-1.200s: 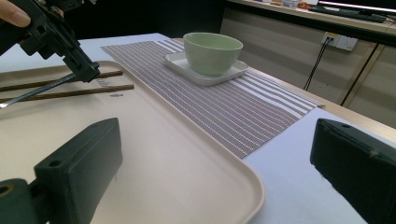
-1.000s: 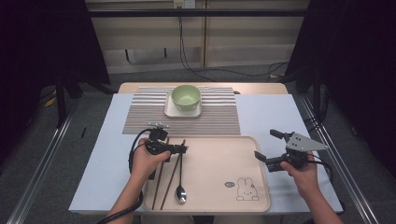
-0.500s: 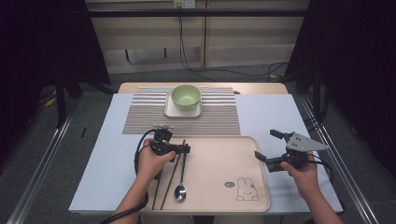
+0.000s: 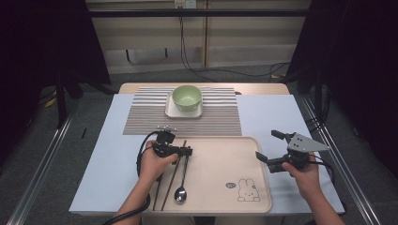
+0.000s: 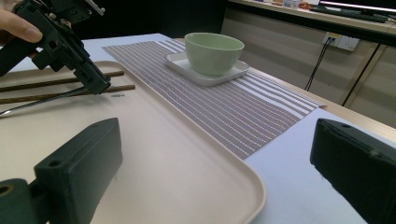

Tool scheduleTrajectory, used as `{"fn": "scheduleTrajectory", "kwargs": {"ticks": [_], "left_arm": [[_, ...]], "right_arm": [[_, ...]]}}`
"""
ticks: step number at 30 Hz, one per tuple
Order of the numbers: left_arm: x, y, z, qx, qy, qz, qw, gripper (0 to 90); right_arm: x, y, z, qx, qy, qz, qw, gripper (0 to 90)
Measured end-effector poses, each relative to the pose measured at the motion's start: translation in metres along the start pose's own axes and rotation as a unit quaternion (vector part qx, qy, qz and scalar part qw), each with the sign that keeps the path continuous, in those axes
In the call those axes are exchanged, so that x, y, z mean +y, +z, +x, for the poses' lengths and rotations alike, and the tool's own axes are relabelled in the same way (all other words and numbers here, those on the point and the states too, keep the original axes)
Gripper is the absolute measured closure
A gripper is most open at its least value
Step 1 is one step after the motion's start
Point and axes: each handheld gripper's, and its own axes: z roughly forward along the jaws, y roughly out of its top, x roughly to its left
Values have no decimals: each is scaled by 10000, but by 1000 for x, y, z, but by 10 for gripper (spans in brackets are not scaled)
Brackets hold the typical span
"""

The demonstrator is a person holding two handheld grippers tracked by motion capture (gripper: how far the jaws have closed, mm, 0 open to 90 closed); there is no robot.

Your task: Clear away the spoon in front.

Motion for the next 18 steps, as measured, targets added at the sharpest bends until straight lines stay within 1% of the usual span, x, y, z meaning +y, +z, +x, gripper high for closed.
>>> {"fn": "scheduleTrajectory", "kwargs": {"ticks": [1, 2, 6, 8, 9, 11, 12, 15, 16, 17, 18], "left_arm": [[0, 0, 0, -29, -23, 20, 10000, 785], [0, 1, 0, 13, 1, -13, 10000, 785], [0, 2, -1, -24, 16, 31, 10000, 782], [0, 4, -2, 12, 44, 32, 10000, 777], [1, 4, -2, 27, 57, 69, 10000, 771], [1, 5, -2, 23, 42, 65, 10000, 770], [1, 5, -2, 39, 30, 46, 10000, 768], [0, 4, -1, 95, 59, 47, 9999, 760], [0, 5, 0, 67, 53, 36, 10000, 761], [0, 4, 0, 100, 58, 49, 9999, 761], [0, 4, 0, 81, 39, 52, 9999, 761]], "right_arm": [[0, 0, 0, 1, 15, -13, 10000, 18], [0, 0, 0, -16, 3, 4, 10000, 17], [0, -1, 0, -25, 7, 5, 10000, 18], [0, 0, 1, -51, 23, -19, 10000, 18], [0, 0, 1, -62, -10, -40, 10000, 18], [0, 0, 1, -69, 2, -39, 10000, 18], [0, -1, 0, -23, -2, 16, 10000, 18], [0, -1, 0, -16, -12, -1, 10000, 17], [0, 0, 0, -61, -19, -26, 10000, 17], [0, 0, 0, -15, -12, -15, 10000, 18], [0, -1, 0, -6, -17, -10, 10000, 17]]}}
